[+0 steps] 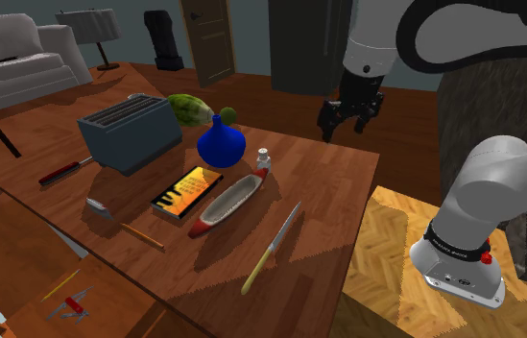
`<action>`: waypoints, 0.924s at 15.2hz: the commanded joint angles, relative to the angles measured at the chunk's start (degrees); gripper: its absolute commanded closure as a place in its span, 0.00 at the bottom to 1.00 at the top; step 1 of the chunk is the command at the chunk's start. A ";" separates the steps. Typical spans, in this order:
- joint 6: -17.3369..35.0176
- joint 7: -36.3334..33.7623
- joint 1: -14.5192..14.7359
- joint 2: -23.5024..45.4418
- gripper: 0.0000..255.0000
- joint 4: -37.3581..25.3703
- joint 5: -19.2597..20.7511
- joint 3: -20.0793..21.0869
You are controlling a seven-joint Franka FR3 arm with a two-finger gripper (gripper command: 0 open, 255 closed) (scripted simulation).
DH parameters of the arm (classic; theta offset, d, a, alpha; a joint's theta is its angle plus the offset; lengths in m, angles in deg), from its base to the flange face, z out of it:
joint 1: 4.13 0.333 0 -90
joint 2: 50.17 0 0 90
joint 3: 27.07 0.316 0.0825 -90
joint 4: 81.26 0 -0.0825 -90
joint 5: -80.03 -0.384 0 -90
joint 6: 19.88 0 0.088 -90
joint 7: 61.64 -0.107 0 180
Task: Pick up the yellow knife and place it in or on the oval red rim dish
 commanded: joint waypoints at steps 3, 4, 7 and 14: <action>2.27 -12.48 -1.25 1.75 0.00 1.55 -5.61 7.37; 2.98 -15.48 -1.64 2.51 0.00 1.68 -6.98 9.26; 5.43 -24.41 -3.24 5.53 0.00 1.42 -10.95 15.11; 13.04 -44.95 -10.72 16.27 0.00 -2.59 -17.80 30.23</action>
